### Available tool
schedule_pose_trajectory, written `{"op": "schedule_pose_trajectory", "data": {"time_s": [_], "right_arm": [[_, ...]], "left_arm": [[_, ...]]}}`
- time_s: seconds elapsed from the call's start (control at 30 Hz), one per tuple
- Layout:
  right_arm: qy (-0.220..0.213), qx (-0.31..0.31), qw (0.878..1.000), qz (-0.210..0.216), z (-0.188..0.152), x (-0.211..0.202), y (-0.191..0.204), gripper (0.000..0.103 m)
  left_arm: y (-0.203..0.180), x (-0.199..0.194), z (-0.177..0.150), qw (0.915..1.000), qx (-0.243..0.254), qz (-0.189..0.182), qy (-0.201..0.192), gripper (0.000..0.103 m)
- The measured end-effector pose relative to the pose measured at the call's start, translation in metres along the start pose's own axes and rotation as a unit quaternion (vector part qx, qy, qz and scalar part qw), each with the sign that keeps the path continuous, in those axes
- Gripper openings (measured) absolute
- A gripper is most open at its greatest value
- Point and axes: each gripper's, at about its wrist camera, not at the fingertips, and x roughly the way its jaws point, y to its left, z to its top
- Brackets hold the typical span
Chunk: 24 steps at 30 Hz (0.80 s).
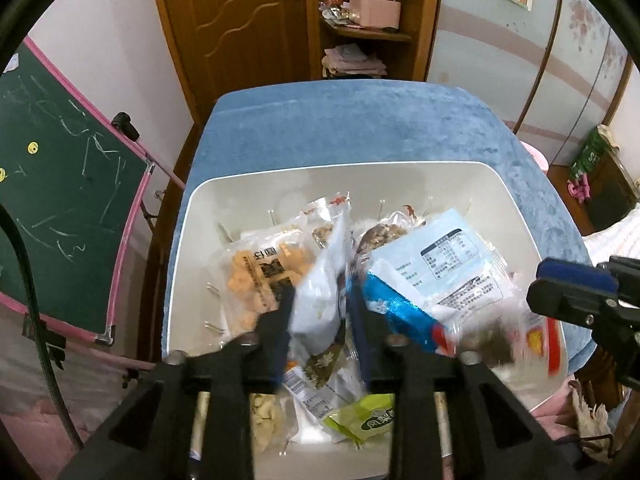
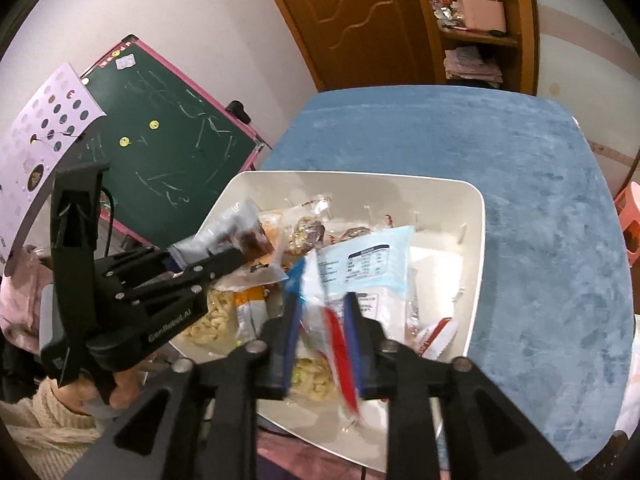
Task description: Organize snacks
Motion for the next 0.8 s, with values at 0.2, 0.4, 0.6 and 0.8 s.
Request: {"op": "schedule_pose_trajectory", "data": {"time_s": [0.2, 0.4, 0.6, 0.8], "right_arm": [[-0.011, -0.013, 0.999, -0.031, 0.000, -0.002, 0.002, 0.046], [-0.013, -0.015, 0.999, -0.037, -0.001, -0.002, -0.001, 0.046], [-0.021, -0.013, 0.999, -0.042, -0.002, -0.007, -0.002, 0.046], [-0.037, -0.011, 0.998, -0.052, -0.004, -0.017, -0.006, 0.046]], "left_arm": [[-0.007, -0.004, -0.001, 0.9999, 0.005, 0.006, -0.012, 0.079], [-0.012, -0.001, -0.002, 1.0000, 0.009, -0.004, 0.001, 0.080], [-0.016, -0.002, -0.002, 0.9999, 0.004, -0.011, 0.008, 0.080], [-0.028, -0.007, 0.001, 0.9999, 0.004, -0.015, 0.002, 0.082]]}}
